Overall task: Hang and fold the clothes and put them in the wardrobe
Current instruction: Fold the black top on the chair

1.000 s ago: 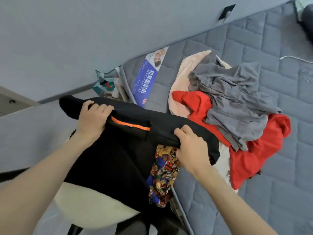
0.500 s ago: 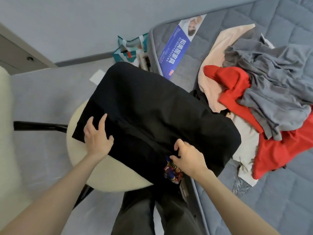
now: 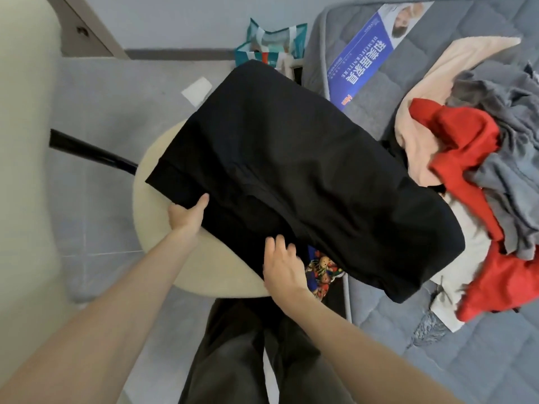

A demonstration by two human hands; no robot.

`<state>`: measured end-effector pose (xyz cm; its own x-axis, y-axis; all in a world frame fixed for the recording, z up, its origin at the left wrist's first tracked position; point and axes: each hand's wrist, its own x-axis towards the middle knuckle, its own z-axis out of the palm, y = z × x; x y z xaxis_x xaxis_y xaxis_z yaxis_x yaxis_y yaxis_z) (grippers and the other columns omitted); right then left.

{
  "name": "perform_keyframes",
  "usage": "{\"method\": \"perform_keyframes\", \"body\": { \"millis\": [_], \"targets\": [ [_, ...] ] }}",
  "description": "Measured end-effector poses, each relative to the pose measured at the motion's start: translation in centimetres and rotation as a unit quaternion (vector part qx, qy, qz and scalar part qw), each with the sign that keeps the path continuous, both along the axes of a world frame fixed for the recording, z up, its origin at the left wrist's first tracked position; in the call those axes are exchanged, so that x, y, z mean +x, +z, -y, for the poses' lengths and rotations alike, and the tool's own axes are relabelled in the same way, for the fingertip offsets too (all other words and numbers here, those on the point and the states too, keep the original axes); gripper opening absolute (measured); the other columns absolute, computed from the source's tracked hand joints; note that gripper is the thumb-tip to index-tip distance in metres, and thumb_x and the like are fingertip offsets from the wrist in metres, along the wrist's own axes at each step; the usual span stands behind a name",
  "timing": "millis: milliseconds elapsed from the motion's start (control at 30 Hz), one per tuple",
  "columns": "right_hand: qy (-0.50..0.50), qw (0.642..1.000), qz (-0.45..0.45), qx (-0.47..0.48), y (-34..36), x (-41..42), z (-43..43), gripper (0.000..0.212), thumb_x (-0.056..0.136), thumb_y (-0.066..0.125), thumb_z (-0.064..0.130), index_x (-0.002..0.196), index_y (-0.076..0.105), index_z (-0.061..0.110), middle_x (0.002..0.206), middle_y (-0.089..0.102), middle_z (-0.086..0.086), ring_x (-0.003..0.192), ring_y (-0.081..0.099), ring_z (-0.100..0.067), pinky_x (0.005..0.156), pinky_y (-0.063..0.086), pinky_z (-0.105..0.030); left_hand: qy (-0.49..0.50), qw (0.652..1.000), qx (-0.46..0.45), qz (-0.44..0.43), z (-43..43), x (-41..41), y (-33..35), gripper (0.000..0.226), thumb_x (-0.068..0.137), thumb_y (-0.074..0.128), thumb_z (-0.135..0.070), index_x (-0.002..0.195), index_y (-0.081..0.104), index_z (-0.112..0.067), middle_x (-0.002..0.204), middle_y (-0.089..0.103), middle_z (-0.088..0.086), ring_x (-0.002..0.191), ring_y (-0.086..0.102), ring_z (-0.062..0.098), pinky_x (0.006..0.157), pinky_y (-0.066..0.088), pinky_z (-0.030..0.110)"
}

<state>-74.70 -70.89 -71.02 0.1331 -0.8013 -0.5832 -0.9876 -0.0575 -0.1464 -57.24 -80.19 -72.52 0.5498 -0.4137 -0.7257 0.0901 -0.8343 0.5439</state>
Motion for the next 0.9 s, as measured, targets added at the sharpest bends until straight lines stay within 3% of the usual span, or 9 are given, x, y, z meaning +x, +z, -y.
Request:
{"method": "perform_keyframes", "body": {
  "millis": [167, 300, 400, 467, 533, 600, 700, 800, 900],
  "targets": [
    [0.053, 0.998, -0.008, 0.029, -0.3, 0.3, 0.2, 0.069, 0.082, 0.067, 0.044, 0.130, 0.032, 0.009, 0.128, 0.039, -0.009, 0.106, 0.051, -0.029, 0.067, 0.046, -0.034, -0.111, 0.991, -0.075, 0.011, 0.0, 1.0, 0.4, 0.057, 0.092, 0.061, -0.017, 0.143, 0.034, -0.019, 0.138, 0.050, 0.001, 0.125, 0.048, 0.022, 0.107, 0.039, 0.036],
    [0.073, 0.997, -0.009, -0.010, 0.3, 1.7, 0.9, 0.036, 0.089, 0.056, 0.012, 0.119, 0.037, 0.009, 0.113, 0.054, -0.007, 0.094, 0.061, -0.025, 0.061, 0.039, -0.030, -0.124, 0.987, -0.091, -0.051, 0.2, 2.2, 1.5, 0.056, 0.095, 0.055, -0.016, 0.145, 0.030, -0.023, 0.138, 0.048, -0.001, 0.125, 0.049, 0.022, 0.103, 0.045, 0.045],
    [-0.003, 0.998, 0.065, 0.013, 1.1, 2.8, 2.0, 0.025, 0.088, 0.058, 0.019, 0.109, 0.048, 0.012, 0.102, 0.060, -0.004, 0.090, 0.064, -0.027, 0.065, 0.039, -0.030, -0.128, 0.986, -0.107, -0.027, 0.7, 3.3, 2.2, 0.055, 0.095, 0.056, -0.015, 0.145, 0.032, -0.020, 0.138, 0.050, 0.000, 0.123, 0.051, 0.021, 0.103, 0.044, 0.041],
    [-0.084, 0.986, 0.142, 0.031, 1.8, 3.6, 2.6, 0.019, 0.081, 0.062, 0.024, 0.095, 0.052, 0.016, 0.089, 0.057, 0.002, 0.082, 0.060, -0.023, 0.064, 0.040, -0.028, -0.129, 0.983, -0.122, 0.036, 1.7, 4.2, 2.5, 0.053, 0.095, 0.055, -0.016, 0.144, 0.035, -0.018, 0.138, 0.050, 0.000, 0.122, 0.050, 0.016, 0.103, 0.039, 0.029],
    [-0.105, 0.971, 0.210, 0.048, 2.1, 4.5, 3.1, 0.021, 0.077, 0.065, 0.025, 0.091, 0.052, 0.018, 0.084, 0.056, 0.006, 0.076, 0.057, -0.018, 0.063, 0.045, -0.029, -0.128, 0.980, -0.115, 0.096, 2.7, 5.1, 2.6, 0.052, 0.097, 0.054, -0.020, 0.144, 0.034, -0.015, 0.142, 0.046, 0.001, 0.127, 0.046, 0.016, 0.105, 0.036, 0.028],
    [-0.111, 0.948, 0.269, 0.130, 2.0, 5.4, 3.5, 0.032, 0.081, 0.068, 0.023, 0.110, 0.055, 0.018, 0.101, 0.059, 0.001, 0.088, 0.059, -0.017, 0.074, 0.053, -0.030, -0.145, 0.973, -0.093, 0.151, 3.3, 6.0, 2.5, 0.046, 0.098, 0.051, -0.022, 0.142, 0.039, -0.013, 0.142, 0.046, 0.004, 0.130, 0.045, 0.023, 0.106, 0.037, 0.033],
    [-0.112, 0.914, 0.286, 0.265, 1.9, 6.0, 3.4, 0.051, 0.090, 0.061, 0.016, 0.139, 0.045, 0.019, 0.134, 0.052, -0.002, 0.118, 0.054, -0.019, 0.093, 0.048, -0.026, -0.167, 0.962, -0.059, 0.207, 3.3, 6.7, 2.1, 0.036, 0.100, 0.046, -0.016, 0.135, 0.045, -0.013, 0.133, 0.054, 0.007, 0.123, 0.051, 0.026, 0.096, 0.042, 0.033],
    [-0.076, 0.950, 0.245, 0.177, 2.5, 5.1, 3.7, 0.037, 0.093, 0.049, 0.010, 0.127, 0.058, 0.021, 0.123, 0.063, 0.001, 0.110, 0.060, -0.016, 0.094, 0.051, -0.033, -0.147, 0.965, -0.039, 0.215, 3.1, 6.2, 2.1, 0.054, 0.097, 0.047, -0.006, 0.147, 0.029, -0.016, 0.144, 0.041, 0.008, 0.131, 0.043, 0.025, 0.105, 0.040, 0.039],
    [-0.137, 0.959, 0.247, 0.026, 3.9, 2.4, 5.0, 0.028, 0.089, 0.049, 0.009, 0.107, 0.067, 0.022, 0.104, 0.069, 0.006, 0.098, 0.063, -0.014, 0.087, 0.052, -0.033, -0.210, 0.944, -0.045, 0.249, 3.0, 4.2, 2.8, 0.059, 0.095, 0.053, -0.010, 0.147, 0.027, -0.015, 0.149, 0.029, 0.010, 0.134, 0.031, 0.029, 0.102, 0.040, 0.042]
  ]
}}
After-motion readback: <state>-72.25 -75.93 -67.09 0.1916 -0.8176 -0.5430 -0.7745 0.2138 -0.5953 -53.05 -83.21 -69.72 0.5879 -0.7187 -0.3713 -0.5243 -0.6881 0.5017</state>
